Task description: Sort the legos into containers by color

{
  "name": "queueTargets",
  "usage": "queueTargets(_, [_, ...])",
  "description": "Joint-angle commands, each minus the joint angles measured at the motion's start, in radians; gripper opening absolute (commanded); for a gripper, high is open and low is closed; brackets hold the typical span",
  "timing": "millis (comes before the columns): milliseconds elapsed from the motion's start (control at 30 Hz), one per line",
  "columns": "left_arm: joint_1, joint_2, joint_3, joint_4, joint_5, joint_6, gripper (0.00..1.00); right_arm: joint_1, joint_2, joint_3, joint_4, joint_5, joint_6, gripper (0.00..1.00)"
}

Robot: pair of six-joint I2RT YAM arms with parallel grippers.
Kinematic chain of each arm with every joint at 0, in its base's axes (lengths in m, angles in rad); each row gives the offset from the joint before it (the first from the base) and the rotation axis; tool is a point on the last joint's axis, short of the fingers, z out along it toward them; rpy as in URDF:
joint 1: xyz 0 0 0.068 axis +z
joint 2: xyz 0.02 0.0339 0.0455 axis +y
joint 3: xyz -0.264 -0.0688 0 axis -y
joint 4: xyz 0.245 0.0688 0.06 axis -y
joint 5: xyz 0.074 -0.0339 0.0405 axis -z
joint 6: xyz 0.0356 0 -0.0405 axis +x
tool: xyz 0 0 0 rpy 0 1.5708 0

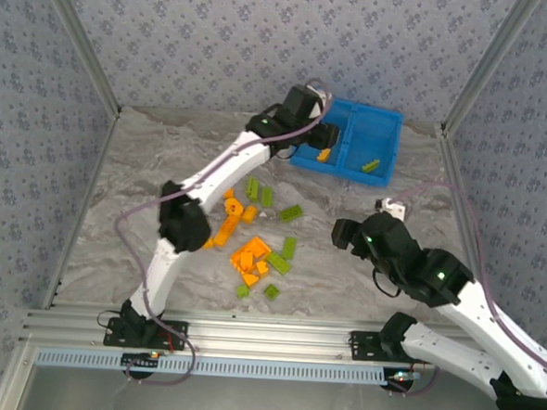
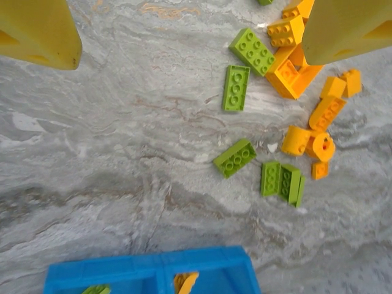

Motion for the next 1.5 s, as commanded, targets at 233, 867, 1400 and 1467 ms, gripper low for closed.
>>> queueTargets(233, [-0.002,-0.821,-0.895,0.026,-0.121,0.116,0.76,-0.038,0.520,0.154,0.148,-0.176,0.003,1.00])
queueTargets(867, [-0.002,-1.300,-1.382,0.018,-0.009,0.355,0.99,-0.125,1.313,0.668,-0.001,-0.179,0.380,1.00])
queueTargets(1400, [-0.003,-1.320,-1.352,-0.051,0.094,0.488,0.99,-0.154,1.135,0.403,0.100,-0.115,0.275,0.44])
queueTargets(1467, [-0.003,-1.320,-1.373,-0.027,0.093,0.484,0.99,-0.156,1.094,0.368,0.099,-0.085,0.247,0.39])
